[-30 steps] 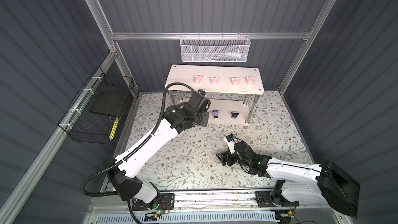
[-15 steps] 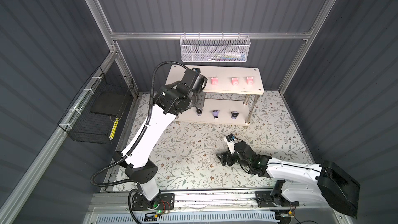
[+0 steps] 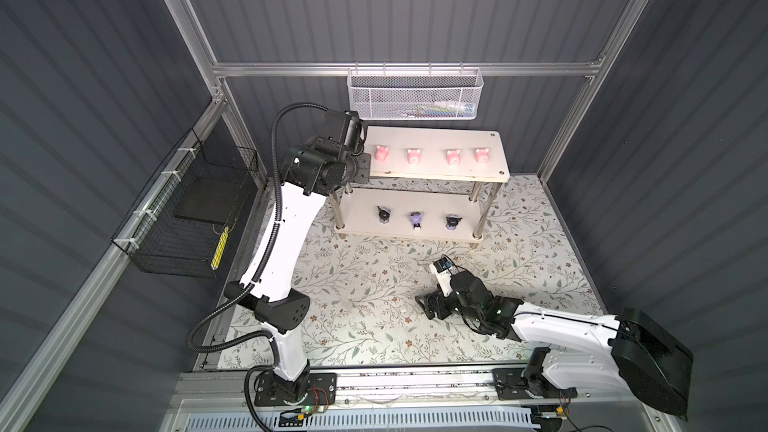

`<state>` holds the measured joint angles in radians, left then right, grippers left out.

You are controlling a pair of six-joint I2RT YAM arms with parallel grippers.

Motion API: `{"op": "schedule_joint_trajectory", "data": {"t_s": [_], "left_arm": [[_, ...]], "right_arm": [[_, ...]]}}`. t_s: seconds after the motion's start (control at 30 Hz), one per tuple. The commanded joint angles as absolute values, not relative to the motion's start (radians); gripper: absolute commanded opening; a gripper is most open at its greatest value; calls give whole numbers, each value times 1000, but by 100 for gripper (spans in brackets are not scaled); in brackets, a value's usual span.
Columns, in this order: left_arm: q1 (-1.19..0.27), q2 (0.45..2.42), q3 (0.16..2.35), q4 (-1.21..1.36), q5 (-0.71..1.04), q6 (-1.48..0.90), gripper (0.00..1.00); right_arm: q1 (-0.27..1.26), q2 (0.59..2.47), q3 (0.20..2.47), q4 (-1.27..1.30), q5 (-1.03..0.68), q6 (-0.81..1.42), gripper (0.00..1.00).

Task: Place and organize the plastic toys onto the shelf
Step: 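Lift the held pig with the left gripper up to the top shelf, then lower the pig onto the top shelf beside the other pigs and open the left gripper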

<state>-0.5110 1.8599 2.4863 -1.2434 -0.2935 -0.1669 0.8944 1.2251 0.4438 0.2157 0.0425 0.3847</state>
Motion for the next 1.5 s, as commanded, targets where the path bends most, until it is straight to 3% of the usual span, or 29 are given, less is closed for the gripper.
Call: {"op": "schedule_joint_trajectory", "data": {"t_s": [0.0,1.13,1.47], "left_arm": [[-476,1884,2515,-1197,-235,-127,32],[-381,1964,2428,-1038,-150,-62,33],[-365,1986,2433,-1028,-141,-71,40]], "right_arm": [[891,1232,469,212,25,385,90],[891,1261,473,212,26,401,90],[891,1263,468,215,28,405,90]]}}
